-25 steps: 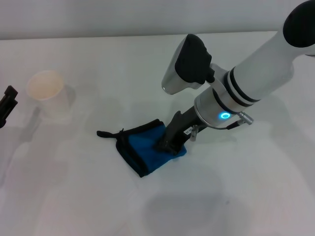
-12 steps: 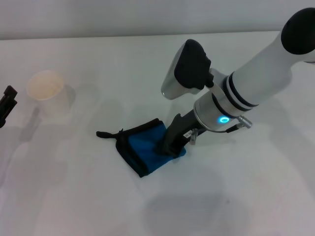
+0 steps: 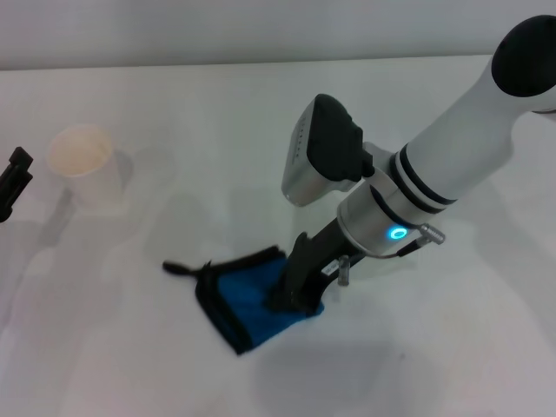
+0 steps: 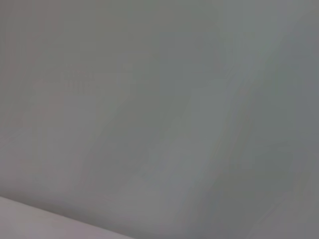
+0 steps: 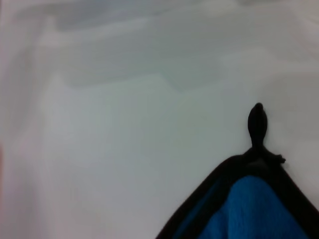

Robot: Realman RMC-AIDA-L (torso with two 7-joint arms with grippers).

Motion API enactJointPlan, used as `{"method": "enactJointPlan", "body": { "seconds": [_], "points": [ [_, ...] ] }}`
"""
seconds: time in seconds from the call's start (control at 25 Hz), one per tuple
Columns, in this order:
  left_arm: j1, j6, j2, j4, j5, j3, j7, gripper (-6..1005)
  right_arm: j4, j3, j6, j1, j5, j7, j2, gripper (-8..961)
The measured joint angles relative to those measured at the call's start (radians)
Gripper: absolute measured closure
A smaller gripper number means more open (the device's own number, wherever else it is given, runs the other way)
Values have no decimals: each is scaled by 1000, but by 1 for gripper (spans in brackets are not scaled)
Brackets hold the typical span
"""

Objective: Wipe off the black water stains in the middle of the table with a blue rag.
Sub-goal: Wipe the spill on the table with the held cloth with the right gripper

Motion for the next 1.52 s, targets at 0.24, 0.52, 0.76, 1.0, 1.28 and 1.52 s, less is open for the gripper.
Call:
{"method": "enactJointPlan", "body": {
  "seconds": [0.24, 0.52, 0.76, 1.0, 1.28, 1.52],
  "points": [
    [-1, 0, -2, 1, 0, 1, 0, 139, -1, -32, 95, 1, 62, -56, 1, 888],
    [-1, 0, -1, 4, 0, 5, 0, 139, -4, -75, 40, 0, 108, -50, 1, 889],
    [0, 0, 0, -2, 0, 4, 0, 139, -8, -54, -82, -19, 114, -42, -5, 893],
    [1, 0, 1, -2, 0, 5, 0, 140, 1, 10, -130, -18, 59, -43, -12, 893],
    [0, 0, 2, -2, 0, 4, 0, 140, -2, 172, -68, -30, -95, -42, -16, 892],
    [1, 0, 2, -2, 0, 0, 0, 140, -11, 254, 33, -34, -198, -41, -17, 892]
  ]
}}
